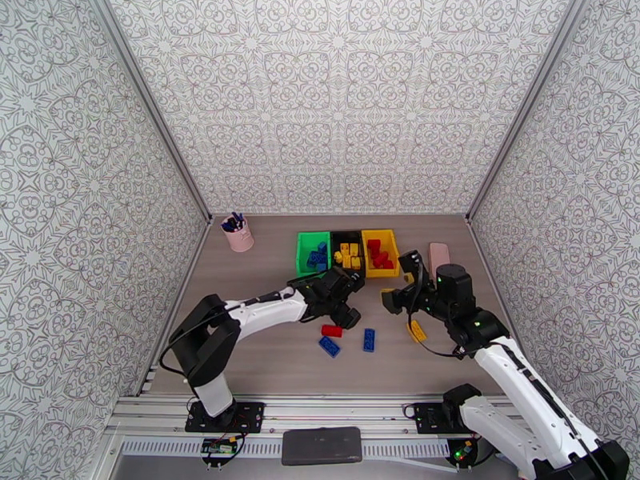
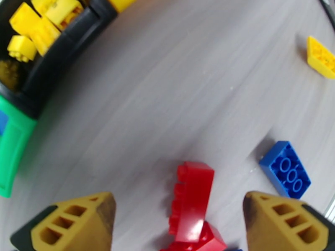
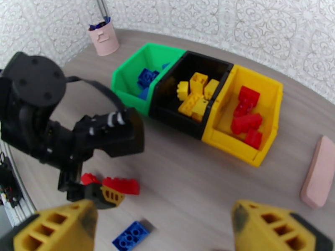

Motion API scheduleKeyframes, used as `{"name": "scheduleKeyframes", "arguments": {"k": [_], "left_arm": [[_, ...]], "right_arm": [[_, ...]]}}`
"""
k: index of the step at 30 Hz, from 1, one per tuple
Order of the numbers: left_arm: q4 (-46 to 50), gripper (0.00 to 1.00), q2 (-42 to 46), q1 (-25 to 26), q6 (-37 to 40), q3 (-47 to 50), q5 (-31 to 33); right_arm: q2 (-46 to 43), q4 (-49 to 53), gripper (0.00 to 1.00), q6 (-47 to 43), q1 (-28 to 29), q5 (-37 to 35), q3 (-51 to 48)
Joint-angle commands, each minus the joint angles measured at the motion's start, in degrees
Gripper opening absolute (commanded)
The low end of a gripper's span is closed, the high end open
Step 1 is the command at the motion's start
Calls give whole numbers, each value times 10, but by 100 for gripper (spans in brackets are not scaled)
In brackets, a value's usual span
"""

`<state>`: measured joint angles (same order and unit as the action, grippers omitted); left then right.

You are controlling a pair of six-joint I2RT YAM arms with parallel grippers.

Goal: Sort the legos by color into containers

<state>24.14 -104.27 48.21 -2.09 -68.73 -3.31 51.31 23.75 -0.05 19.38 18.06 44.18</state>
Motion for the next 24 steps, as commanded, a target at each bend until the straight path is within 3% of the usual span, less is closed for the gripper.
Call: {"name": "scheduleKeyframes", "arguments": {"k": [1, 16, 24], "left_arm": [[67, 78, -27, 4, -8, -42, -7], [116, 52, -95, 7, -14, -95, -13], [118, 24, -96, 7, -21, -98, -15]], "right_arm": [[-2, 15, 87, -6, -2, 18, -11], [-9, -1, 87, 13, -2, 24, -30], [-18, 1, 87, 14, -2, 19, -33]]}}
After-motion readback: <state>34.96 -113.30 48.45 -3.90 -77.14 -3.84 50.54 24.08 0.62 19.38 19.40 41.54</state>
